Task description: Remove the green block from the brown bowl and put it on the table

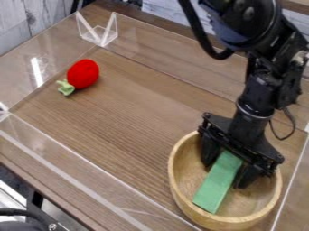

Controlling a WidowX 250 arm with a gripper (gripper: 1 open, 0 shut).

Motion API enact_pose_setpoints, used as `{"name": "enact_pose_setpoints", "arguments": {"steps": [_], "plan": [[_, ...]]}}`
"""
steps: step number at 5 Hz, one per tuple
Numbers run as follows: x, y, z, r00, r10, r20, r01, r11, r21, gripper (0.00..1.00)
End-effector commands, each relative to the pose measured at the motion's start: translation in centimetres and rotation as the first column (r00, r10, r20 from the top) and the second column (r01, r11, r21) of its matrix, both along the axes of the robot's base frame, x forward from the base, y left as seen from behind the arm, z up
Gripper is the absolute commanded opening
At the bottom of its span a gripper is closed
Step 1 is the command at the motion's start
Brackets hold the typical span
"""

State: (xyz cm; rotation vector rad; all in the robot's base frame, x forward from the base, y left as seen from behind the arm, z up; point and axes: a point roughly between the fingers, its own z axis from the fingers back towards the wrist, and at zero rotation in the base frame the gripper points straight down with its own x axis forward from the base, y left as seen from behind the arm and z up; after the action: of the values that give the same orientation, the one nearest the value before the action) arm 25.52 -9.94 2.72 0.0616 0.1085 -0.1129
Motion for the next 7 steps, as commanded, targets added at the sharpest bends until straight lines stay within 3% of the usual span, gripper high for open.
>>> {"name": "enact_pose_setpoints", "arguments": {"steps": [1, 2, 4, 7], "plan": [[1.0, 0.0, 0.6, 0.999, 0.001, 0.035, 0.000, 1.000, -0.011, 1.00], [1.8, -0.6, 1.5, 0.999, -0.003, 0.043, 0.003, 1.000, -0.011, 0.00], [4.0, 0.8, 4.7, 0.997, 0.012, 0.078, -0.012, 1.000, -0.004, 0.00], [2.3, 3.1, 6.1, 0.992, 0.060, 0.109, -0.061, 0.998, 0.007, 0.00]]}}
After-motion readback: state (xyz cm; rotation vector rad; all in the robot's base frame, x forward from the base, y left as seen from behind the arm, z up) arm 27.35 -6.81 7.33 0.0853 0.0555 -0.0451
